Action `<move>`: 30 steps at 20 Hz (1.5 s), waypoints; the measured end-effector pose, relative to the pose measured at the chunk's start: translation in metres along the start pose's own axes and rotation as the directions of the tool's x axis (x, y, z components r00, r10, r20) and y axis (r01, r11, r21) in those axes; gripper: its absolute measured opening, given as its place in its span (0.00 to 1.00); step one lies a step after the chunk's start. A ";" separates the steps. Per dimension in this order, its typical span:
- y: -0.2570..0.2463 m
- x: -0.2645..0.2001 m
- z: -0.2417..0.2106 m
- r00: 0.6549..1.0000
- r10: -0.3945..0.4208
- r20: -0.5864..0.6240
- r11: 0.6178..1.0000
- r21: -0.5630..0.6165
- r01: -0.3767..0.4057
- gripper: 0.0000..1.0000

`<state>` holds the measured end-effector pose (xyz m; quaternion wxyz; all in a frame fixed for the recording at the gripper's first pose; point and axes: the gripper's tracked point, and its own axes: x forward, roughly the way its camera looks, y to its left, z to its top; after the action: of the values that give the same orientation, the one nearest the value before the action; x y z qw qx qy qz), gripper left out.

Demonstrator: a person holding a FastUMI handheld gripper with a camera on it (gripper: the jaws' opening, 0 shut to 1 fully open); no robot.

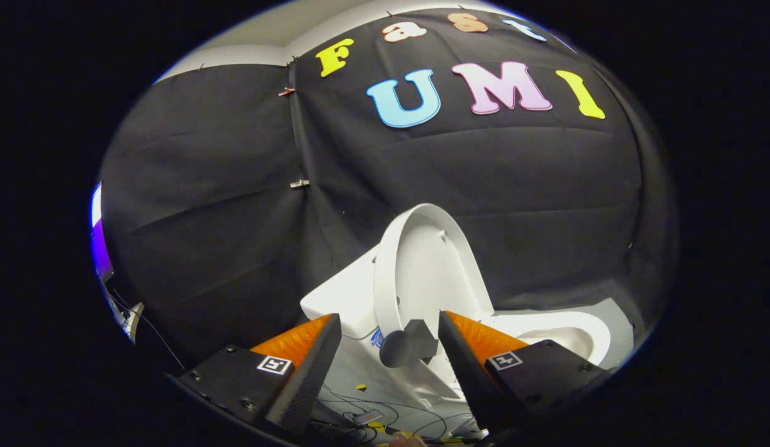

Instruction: Open the toilet lid.

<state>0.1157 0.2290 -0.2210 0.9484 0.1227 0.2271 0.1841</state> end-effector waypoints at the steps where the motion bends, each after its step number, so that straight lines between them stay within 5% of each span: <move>1: 0.001 -0.008 0.012 1.000 -0.001 0.027 1.000 -0.010 0.001 0.98; 8: -0.012 -0.079 0.100 0.976 -0.056 0.210 0.991 -0.105 0.080 0.98; 15: -0.062 -0.162 0.166 0.920 -0.166 0.355 0.977 -0.067 0.202 0.98; 23: -0.114 -0.249 0.194 0.845 -0.305 0.440 0.933 -0.039 0.357 0.98; 30: -0.132 -0.292 0.196 0.807 -0.358 0.470 0.914 -0.001 0.406 0.98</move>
<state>0.0054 -0.0375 0.0202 0.9972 0.0662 0.0062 -0.0339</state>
